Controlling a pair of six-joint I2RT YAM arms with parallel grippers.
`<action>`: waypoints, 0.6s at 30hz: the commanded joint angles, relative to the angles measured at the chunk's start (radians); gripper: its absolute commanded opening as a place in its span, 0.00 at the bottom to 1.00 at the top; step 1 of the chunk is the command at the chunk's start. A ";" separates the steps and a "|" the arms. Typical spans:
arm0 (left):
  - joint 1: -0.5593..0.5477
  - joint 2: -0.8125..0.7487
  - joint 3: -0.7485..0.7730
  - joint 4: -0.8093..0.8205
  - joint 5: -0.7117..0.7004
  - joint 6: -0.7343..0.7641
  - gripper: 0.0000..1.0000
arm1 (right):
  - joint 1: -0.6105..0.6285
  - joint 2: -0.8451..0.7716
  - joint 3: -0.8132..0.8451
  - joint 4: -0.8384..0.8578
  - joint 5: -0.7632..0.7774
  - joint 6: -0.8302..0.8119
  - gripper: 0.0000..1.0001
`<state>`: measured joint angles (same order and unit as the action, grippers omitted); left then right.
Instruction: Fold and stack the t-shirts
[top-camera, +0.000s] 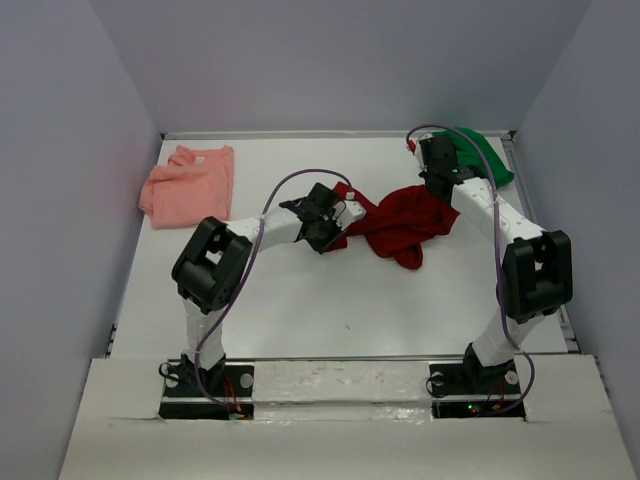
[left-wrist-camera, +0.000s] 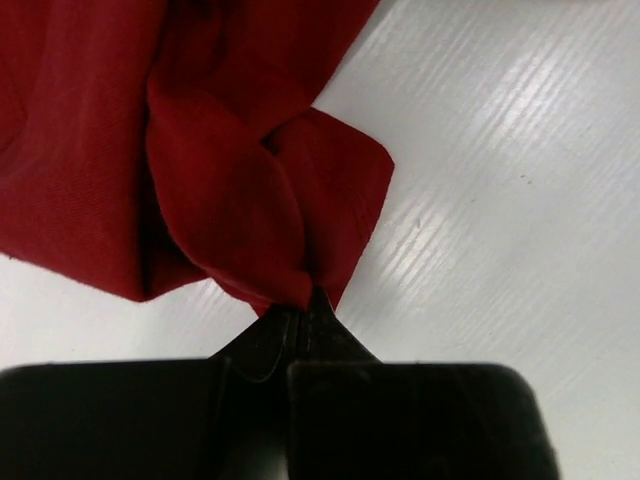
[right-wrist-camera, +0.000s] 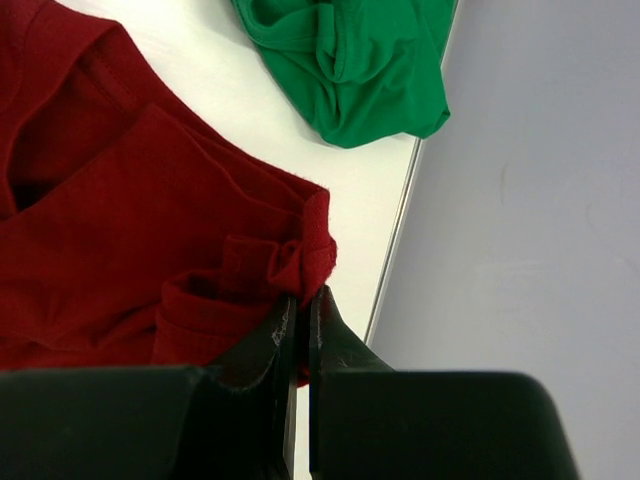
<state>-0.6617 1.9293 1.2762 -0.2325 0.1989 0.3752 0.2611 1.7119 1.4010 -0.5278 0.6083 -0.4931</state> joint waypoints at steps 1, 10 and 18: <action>-0.009 -0.094 0.032 -0.011 -0.106 0.007 0.00 | -0.016 -0.001 0.007 0.011 -0.001 0.013 0.00; -0.007 -0.363 -0.020 0.097 -0.543 0.112 0.00 | -0.036 0.020 0.119 0.025 0.005 0.004 0.00; -0.009 -0.447 -0.118 0.179 -0.766 0.168 0.00 | -0.036 0.025 0.138 0.045 -0.015 -0.019 0.00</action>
<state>-0.6662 1.4853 1.2213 -0.0845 -0.4118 0.4931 0.2317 1.7325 1.4937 -0.5304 0.5968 -0.4969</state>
